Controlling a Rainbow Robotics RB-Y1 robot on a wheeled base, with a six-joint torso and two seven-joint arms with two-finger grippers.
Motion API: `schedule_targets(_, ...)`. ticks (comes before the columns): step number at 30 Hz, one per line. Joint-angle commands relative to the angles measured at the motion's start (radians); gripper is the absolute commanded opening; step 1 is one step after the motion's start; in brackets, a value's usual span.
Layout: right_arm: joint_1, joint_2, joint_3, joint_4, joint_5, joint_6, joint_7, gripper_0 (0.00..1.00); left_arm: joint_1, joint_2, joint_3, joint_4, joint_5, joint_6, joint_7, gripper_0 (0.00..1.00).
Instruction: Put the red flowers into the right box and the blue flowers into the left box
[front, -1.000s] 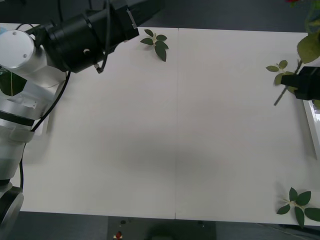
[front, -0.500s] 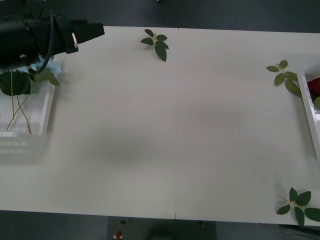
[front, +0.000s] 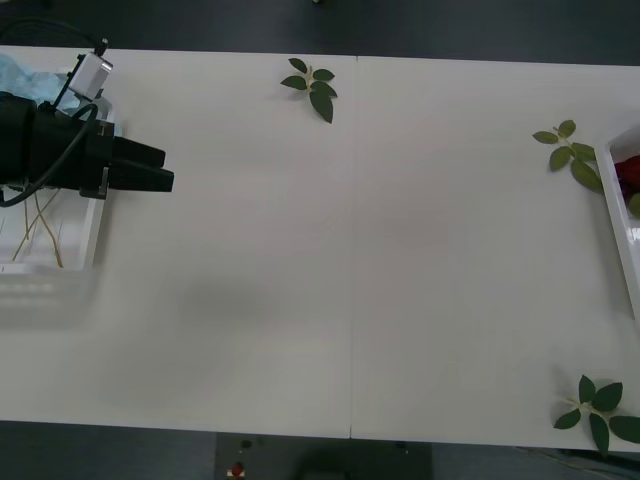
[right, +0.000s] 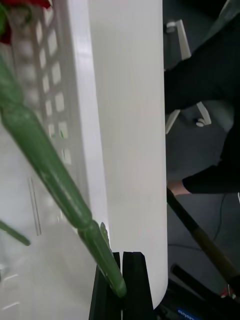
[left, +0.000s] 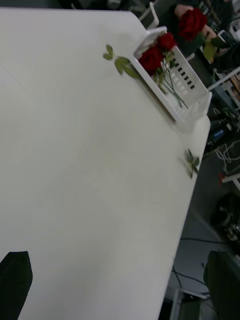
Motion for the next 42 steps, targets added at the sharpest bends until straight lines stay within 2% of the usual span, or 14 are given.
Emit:
schedule_targets(1,-0.025,0.072,-0.011,0.097,0.034,-0.016,0.050,0.00,-0.021,-0.004,-0.001,0.000,-0.002,0.075,-0.030,1.00)
schedule_targets(4,-0.028,0.116,-0.011,0.116,0.075,-0.035,0.050,0.00,-0.021,-0.010,-0.001,-0.014,-0.028,0.087,-0.136,1.00)
schedule_targets(5,-0.028,0.124,-0.011,0.120,0.083,-0.049,0.047,0.15,-0.021,-0.014,-0.001,-0.019,-0.041,0.087,-0.182,1.00)
schedule_targets(6,-0.028,0.127,-0.011,0.120,0.083,-0.059,0.046,0.35,-0.021,-0.016,-0.002,-0.022,-0.045,0.087,-0.205,1.00)
schedule_targets(7,-0.028,0.135,-0.011,0.122,0.080,-0.088,0.044,0.84,-0.021,-0.022,-0.002,-0.030,-0.057,0.086,-0.254,1.00)
schedule_targets(8,-0.028,0.138,-0.011,0.125,0.077,-0.105,0.044,1.00,-0.021,-0.030,-0.001,-0.040,-0.070,0.087,-0.310,1.00)
schedule_targets(12,-0.029,0.142,-0.011,0.137,0.072,-0.130,0.041,1.00,-0.021,-0.056,-0.002,-0.069,-0.107,0.070,-0.534,1.00)
schedule_targets(20,-0.029,0.136,-0.011,0.139,0.026,-0.136,0.050,1.00,-0.018,-0.085,-0.061,-0.071,-0.142,0.053,-0.534,1.00)
schedule_targets(23,-0.031,0.083,-0.012,0.079,-0.046,-0.115,0.064,1.00,-0.018,-0.085,-0.107,-0.073,-0.156,0.032,-0.534,1.00)
schedule_targets(27,-0.054,-0.029,-0.046,-0.071,-0.158,0.031,0.081,1.00,-0.016,-0.080,-0.176,-0.073,-0.169,-0.017,-0.534,1.00)
schedule_targets(30,-0.060,-0.082,-0.176,-0.160,-0.239,0.235,0.096,1.00,-0.016,-0.079,-0.225,-0.074,-0.169,-0.059,-0.534,1.00)
schedule_targets(36,-0.060,-0.057,-0.514,-0.214,-0.327,0.611,0.213,1.00,-0.029,-0.034,-0.291,-0.077,-0.142,-0.102,-0.534,1.00)
schedule_targets(39,-0.060,-0.037,-0.583,-0.275,-0.365,0.695,0.309,1.00,-0.036,0.013,-0.343,-0.077,-0.091,-0.122,-0.534,1.00)
schedule_targets(42,-0.060,-0.010,-0.586,-0.349,-0.447,0.726,0.556,1.00,-0.052,0.110,-0.450,-0.083,0.008,-0.207,-0.534,1.00)
